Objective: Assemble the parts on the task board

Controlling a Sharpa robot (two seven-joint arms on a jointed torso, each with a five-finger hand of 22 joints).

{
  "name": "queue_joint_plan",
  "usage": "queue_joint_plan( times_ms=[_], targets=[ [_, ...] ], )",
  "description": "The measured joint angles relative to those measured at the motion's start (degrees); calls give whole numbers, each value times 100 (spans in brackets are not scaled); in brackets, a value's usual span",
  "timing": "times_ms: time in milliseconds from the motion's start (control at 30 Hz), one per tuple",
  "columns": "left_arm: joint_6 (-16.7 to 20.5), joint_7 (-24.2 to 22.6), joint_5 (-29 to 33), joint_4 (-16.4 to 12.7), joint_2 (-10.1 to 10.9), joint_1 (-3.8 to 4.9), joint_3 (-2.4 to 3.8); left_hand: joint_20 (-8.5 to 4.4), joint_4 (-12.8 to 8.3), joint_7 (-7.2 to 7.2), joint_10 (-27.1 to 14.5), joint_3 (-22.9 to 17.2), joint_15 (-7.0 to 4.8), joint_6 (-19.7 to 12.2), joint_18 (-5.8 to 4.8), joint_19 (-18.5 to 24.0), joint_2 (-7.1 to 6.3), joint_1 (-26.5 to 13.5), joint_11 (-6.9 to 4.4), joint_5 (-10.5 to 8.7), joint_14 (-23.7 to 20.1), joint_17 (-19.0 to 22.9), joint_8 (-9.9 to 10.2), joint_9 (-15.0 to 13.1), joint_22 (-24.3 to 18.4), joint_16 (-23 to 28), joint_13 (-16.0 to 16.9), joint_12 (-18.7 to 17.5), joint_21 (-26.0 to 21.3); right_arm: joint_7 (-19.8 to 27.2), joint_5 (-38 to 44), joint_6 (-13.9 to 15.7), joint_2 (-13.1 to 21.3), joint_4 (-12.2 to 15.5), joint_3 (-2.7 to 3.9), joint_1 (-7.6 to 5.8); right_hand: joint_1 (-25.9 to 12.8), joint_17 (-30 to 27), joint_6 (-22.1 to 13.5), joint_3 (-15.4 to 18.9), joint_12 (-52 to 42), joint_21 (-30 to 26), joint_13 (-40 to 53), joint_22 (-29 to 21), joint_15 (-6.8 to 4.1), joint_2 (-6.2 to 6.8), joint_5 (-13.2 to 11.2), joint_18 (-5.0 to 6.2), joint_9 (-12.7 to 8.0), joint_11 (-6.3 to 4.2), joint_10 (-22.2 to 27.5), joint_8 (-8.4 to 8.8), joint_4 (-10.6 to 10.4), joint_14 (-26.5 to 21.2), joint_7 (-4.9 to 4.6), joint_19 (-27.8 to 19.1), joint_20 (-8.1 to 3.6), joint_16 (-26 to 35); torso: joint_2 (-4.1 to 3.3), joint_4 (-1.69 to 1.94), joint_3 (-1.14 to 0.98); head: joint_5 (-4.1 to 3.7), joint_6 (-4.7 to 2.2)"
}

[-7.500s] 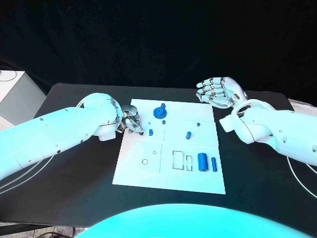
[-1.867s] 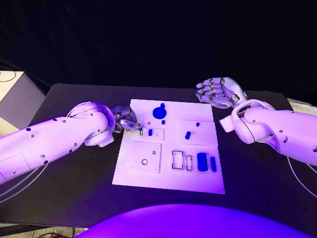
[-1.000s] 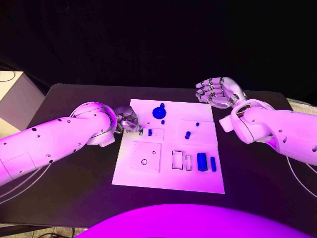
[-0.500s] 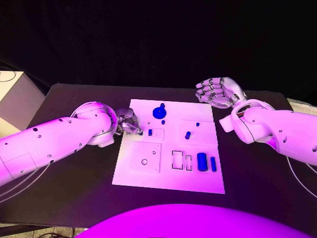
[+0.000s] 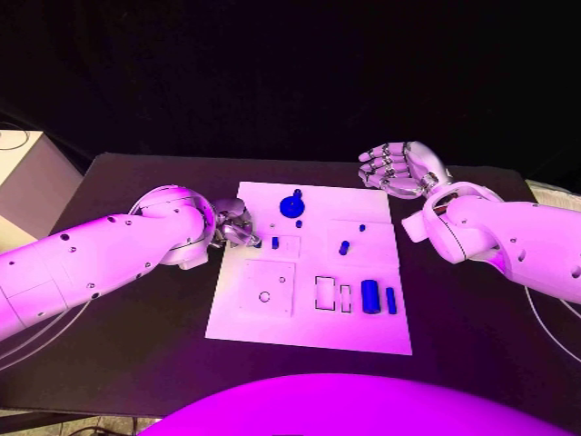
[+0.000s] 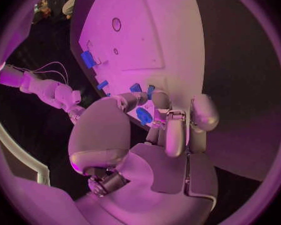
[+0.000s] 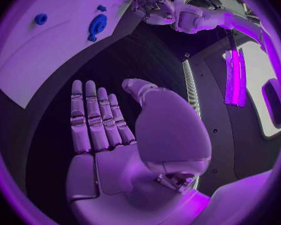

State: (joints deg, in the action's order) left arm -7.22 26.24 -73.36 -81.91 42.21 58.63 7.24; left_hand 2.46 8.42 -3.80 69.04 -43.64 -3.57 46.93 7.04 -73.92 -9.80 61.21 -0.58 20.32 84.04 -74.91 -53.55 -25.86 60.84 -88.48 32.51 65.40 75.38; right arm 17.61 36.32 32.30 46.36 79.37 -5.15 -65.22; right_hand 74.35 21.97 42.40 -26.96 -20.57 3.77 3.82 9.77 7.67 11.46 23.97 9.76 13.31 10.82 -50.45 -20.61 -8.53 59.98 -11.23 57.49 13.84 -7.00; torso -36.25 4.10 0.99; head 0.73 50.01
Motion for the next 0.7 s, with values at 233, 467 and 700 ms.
queue_joint_plan(
  times_ms=[233, 467, 700],
  targets=[
    [-3, 34, -8, 30, -45, 4, 4, 0, 0, 4, 23, 0, 0, 21, 0, 0, 0, 0, -5, -11, 0, 0, -1, -11, 0, 0, 27, 0, 0, 1, -1, -1, 0, 0, 0, 0, 0, 0, 0, 0, 0, 0, 0, 0, 0, 0, 0, 0, 0, 0, 0, 0, 0, 0, 0, 0, 0, 0, 0, 0, -2, -1, 0],
    [-3, 72, 15, 80, -100, 9, 5, 0, 0, 0, 95, 0, 0, 38, 0, 0, -1, -1, -17, 14, 0, 0, -5, -8, 6, 0, 141, 21, 0, 1, -2, -1, 0, 2, 0, 1, 0, 0, 0, 0, 0, 0, -4, 0, 0, 0, 0, 0, 0, 0, 0, 0, 0, 0, 0, 0, 0, 0, 0, 0, -4, -1, 0],
    [-26, 112, 58, 120, -153, 12, 0, -9, -15, 32, 195, 15, 0, 90, 0, -52, -32, -32, -55, 14, 0, 0, -23, -8, 98, -38, 296, 95, 45, 1, -3, -1, -1, 3, 0, 2, 0, 0, 0, 0, 0, 0, -4, 1, 0, 0, 0, 0, 0, 0, 0, 0, 0, 0, 0, 0, 0, 0, 0, -2, -4, -1, 0]
  ],
)
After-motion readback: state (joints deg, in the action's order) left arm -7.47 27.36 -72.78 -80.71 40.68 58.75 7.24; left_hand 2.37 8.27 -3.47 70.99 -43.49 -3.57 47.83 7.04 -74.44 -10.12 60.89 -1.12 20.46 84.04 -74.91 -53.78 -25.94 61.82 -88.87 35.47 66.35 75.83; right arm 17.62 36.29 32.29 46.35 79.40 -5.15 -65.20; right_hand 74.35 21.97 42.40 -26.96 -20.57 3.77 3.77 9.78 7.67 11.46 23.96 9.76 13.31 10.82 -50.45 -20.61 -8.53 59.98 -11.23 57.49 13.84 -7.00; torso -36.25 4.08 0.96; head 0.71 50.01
